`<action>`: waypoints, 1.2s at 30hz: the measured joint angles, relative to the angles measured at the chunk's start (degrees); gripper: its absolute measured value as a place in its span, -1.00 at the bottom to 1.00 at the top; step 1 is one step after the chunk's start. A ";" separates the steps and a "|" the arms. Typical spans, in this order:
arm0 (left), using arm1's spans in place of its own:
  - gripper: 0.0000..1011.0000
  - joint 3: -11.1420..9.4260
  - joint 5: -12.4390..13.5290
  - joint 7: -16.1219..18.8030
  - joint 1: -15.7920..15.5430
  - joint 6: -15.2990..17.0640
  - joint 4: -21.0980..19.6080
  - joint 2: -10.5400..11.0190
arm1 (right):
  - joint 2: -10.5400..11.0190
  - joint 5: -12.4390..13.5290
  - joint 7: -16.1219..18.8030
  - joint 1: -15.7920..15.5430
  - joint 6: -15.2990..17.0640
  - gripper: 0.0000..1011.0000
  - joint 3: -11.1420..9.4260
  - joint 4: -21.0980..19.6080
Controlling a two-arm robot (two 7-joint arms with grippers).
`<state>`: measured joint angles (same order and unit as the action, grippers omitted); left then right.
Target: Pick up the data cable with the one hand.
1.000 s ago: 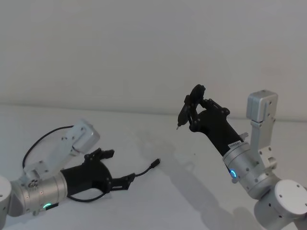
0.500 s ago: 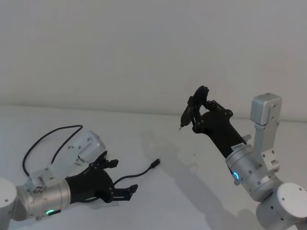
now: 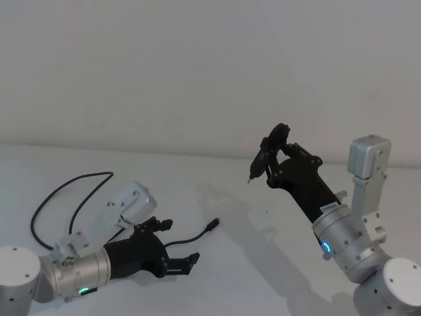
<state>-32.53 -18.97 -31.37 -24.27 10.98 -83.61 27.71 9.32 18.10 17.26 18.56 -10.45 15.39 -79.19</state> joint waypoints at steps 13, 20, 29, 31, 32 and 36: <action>0.98 1.07 -2.22 -0.36 0.36 3.04 0.73 0.08 | -0.34 0.00 0.64 -0.39 -0.28 -0.46 -0.37 -0.03; 0.98 1.60 -2.85 0.28 0.66 4.50 0.60 0.81 | -0.51 0.00 0.86 -0.60 -0.41 -0.46 -0.41 -0.11; 0.98 1.96 -3.06 0.97 0.74 5.46 0.52 1.34 | -0.58 0.15 1.00 -0.75 -0.50 -0.46 -0.46 -0.20; 0.97 2.01 -3.09 1.07 0.75 5.60 0.51 1.43 | -0.59 0.17 1.04 -0.78 -0.51 -0.46 -0.48 -0.21; 0.97 2.03 -3.10 1.09 0.76 5.64 0.51 1.45 | -0.60 0.18 1.05 -0.79 -0.52 -0.46 -0.48 -0.22; 0.82 2.10 -3.14 1.22 0.78 5.84 0.51 1.54 | -0.62 0.21 1.10 -0.81 -0.55 -0.46 -0.49 -0.24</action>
<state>-30.44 -22.10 -30.15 -23.50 16.82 -83.09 29.25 8.70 18.31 18.36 17.75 -11.00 14.90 -79.43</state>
